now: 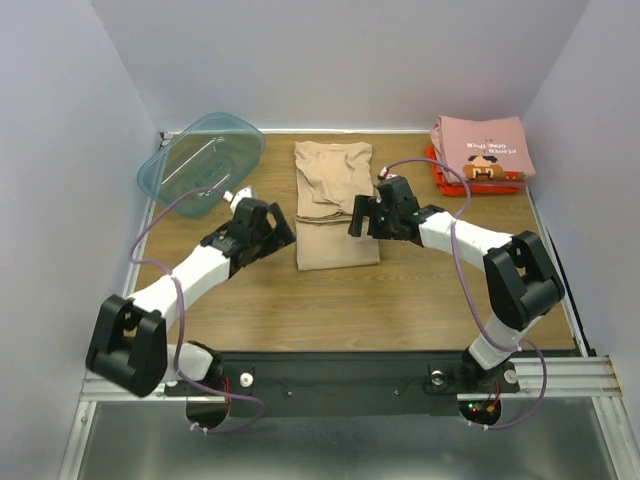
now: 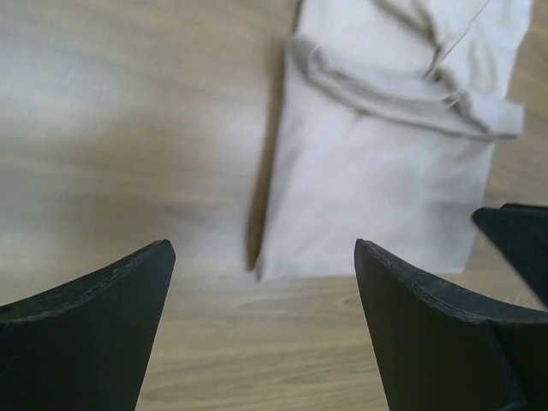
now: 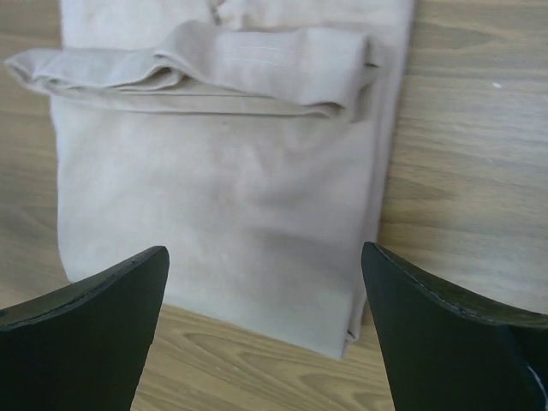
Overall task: Fold and stack the t-shirts
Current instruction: Fold the tshirt
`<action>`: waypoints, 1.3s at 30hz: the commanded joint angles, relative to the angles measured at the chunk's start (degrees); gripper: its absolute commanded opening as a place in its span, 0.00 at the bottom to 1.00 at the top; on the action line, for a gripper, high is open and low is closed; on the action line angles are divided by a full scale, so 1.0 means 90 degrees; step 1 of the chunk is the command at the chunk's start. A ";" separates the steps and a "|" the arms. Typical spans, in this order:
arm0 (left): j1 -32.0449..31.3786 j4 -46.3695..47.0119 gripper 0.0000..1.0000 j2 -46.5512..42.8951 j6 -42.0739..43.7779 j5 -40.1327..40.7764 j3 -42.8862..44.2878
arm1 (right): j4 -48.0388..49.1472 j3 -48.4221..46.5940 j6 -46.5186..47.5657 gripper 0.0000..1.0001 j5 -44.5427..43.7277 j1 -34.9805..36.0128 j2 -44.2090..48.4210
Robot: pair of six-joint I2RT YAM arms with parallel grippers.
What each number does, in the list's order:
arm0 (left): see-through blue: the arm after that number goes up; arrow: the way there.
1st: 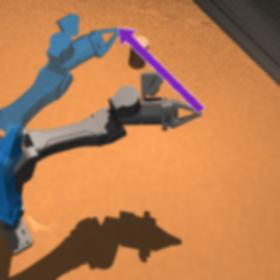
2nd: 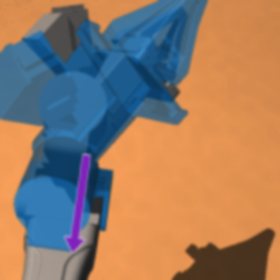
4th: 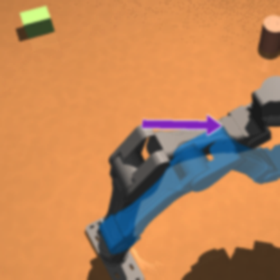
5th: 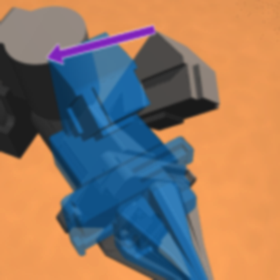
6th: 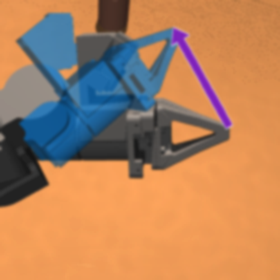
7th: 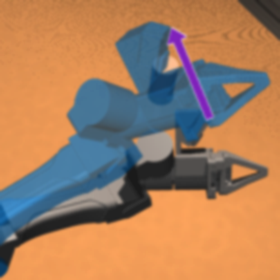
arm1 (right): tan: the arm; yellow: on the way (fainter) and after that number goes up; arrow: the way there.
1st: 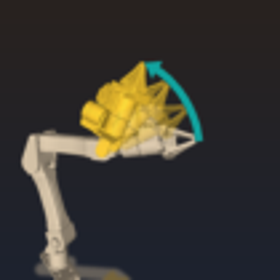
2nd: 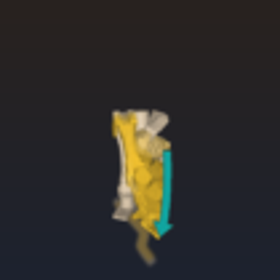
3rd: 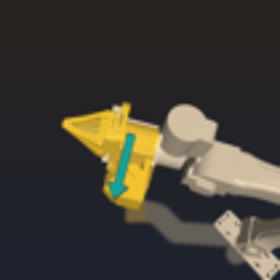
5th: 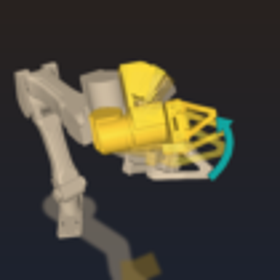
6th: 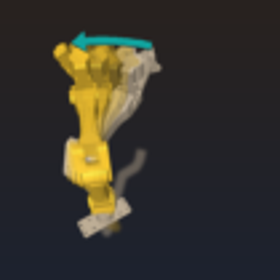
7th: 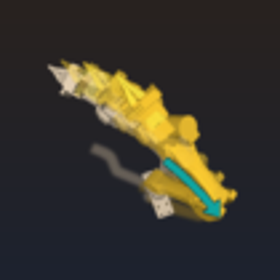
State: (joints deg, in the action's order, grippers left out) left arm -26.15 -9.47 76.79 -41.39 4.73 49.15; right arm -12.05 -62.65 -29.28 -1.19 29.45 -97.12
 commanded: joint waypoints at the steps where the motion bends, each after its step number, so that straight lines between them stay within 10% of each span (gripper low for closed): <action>1: -0.0004 0.0027 0.99 -0.1001 -0.0391 0.0030 -0.1064 | 0.1190 0.0174 0.0732 1.00 0.1516 0.0213 0.0225; 16: 0.0005 -0.0715 0.99 -0.3872 -0.0851 0.1437 -0.2003 | 0.1759 -0.1553 0.1144 1.00 0.0358 0.0526 -0.1902; 28: 0.0005 0.1267 0.99 -0.5974 -0.0635 0.2062 -0.2931 | 0.1945 -0.3234 0.0744 1.00 -0.1108 0.0312 -0.2832; 39: 0.0005 0.1929 0.99 -0.4453 -0.0432 0.0650 -0.2853 | 0.1926 -0.0185 -0.0619 1.00 -0.1099 0.0292 0.0003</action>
State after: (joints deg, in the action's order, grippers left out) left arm -26.15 2.04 31.79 -46.92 17.41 22.48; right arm 3.31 -75.00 -26.39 -9.56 31.92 -109.82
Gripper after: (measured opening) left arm 0.986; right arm 0.998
